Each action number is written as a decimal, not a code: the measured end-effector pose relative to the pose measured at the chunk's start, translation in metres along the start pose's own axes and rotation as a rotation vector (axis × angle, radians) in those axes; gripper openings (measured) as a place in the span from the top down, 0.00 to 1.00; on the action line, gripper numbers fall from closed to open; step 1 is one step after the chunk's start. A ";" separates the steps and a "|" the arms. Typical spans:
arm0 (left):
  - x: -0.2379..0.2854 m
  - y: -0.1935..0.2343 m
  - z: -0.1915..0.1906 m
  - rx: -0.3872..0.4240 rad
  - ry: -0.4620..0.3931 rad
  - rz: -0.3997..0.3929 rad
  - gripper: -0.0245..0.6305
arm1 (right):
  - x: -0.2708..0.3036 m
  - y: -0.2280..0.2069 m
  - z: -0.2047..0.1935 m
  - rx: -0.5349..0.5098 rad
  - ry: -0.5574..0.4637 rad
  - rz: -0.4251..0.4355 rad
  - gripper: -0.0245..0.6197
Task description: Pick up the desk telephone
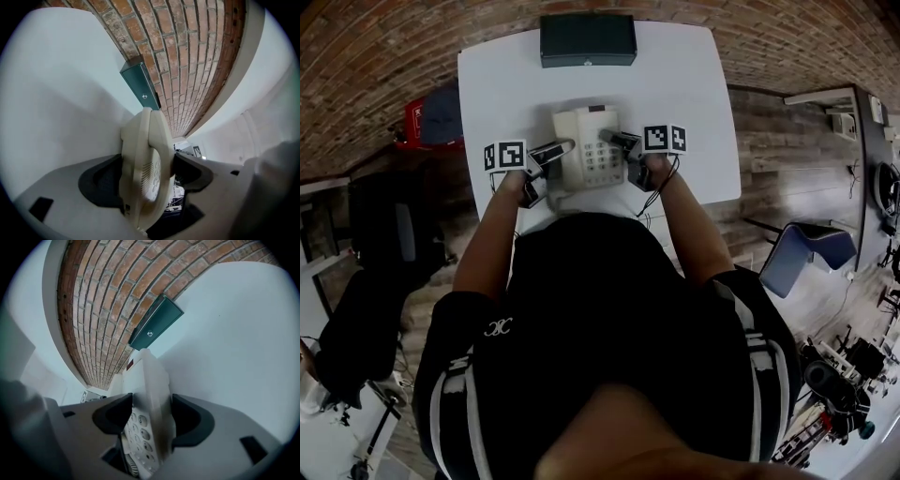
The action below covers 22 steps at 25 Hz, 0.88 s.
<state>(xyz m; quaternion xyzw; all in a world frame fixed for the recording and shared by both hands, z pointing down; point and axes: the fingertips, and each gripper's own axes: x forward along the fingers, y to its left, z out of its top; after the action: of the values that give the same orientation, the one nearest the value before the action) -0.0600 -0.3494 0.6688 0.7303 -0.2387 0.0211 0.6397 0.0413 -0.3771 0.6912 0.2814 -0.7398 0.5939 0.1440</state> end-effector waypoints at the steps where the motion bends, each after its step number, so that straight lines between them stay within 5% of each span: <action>1: 0.000 0.000 0.000 -0.002 -0.001 0.002 0.45 | 0.000 0.000 0.000 0.003 0.004 0.001 0.60; 22: -0.022 -0.052 0.009 0.094 -0.052 0.010 0.48 | -0.034 0.046 0.017 -0.096 -0.064 -0.011 0.60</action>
<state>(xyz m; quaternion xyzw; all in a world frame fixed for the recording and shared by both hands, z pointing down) -0.0628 -0.3477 0.6120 0.7585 -0.2578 0.0165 0.5983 0.0430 -0.3793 0.6314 0.2970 -0.7703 0.5475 0.1369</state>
